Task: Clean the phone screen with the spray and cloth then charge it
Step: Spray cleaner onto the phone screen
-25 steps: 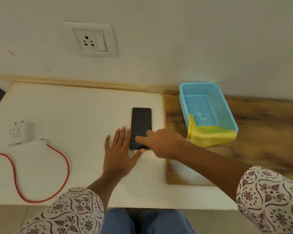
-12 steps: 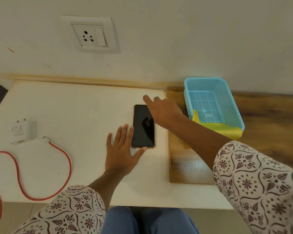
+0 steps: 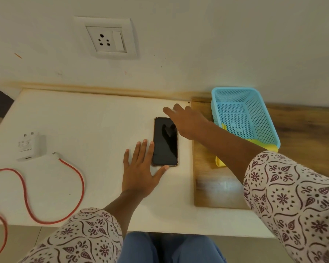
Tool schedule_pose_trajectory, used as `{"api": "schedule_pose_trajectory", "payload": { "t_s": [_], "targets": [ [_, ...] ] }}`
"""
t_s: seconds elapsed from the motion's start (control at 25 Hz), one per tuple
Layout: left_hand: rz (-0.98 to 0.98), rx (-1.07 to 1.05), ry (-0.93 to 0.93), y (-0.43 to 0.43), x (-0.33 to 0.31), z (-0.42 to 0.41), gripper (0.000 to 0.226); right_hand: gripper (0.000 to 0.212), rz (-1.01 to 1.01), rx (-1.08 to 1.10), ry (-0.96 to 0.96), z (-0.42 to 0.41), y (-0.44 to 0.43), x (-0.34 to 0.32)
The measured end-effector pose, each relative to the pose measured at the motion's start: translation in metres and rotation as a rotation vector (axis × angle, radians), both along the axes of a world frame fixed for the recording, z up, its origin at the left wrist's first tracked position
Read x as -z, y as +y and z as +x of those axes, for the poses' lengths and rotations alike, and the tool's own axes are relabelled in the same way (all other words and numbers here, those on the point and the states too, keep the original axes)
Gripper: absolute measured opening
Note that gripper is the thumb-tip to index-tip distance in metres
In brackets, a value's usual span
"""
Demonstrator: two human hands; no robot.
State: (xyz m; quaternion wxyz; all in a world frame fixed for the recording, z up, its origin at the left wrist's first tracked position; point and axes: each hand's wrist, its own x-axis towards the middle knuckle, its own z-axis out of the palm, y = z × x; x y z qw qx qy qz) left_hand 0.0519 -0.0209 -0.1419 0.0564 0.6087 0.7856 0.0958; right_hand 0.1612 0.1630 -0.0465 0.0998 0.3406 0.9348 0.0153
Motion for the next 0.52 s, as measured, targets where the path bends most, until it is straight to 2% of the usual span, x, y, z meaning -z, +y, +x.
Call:
{"api": "schedule_pose_trajectory", "payload": {
  "t_s": [0.12,0.2,0.28,0.36,0.44,0.52],
  "targets": [
    [0.002,0.000,-0.008,0.000,-0.001,0.000,0.082,0.057,-0.003,0.027,0.012,-0.002,-0.001,0.004],
    [0.000,0.001,-0.005,0.000,-0.001,0.000,0.082,0.051,-0.085,0.051,0.028,-0.006,-0.005,0.006],
    [0.000,0.003,-0.004,0.000,0.000,-0.001,0.082,0.053,-0.153,0.045,-0.001,-0.006,-0.009,0.006],
    [0.005,0.005,-0.015,-0.001,-0.001,-0.001,0.082,0.055,-0.134,0.045,0.001,-0.005,-0.012,0.004],
    [0.010,0.006,-0.024,0.000,-0.001,0.000,0.082,0.053,-0.092,0.028,0.061,-0.007,-0.017,-0.002],
    [0.008,0.009,-0.025,0.000,-0.001,0.000,0.083,0.051,-0.143,-0.037,0.124,-0.013,-0.030,-0.006]
  ]
}}
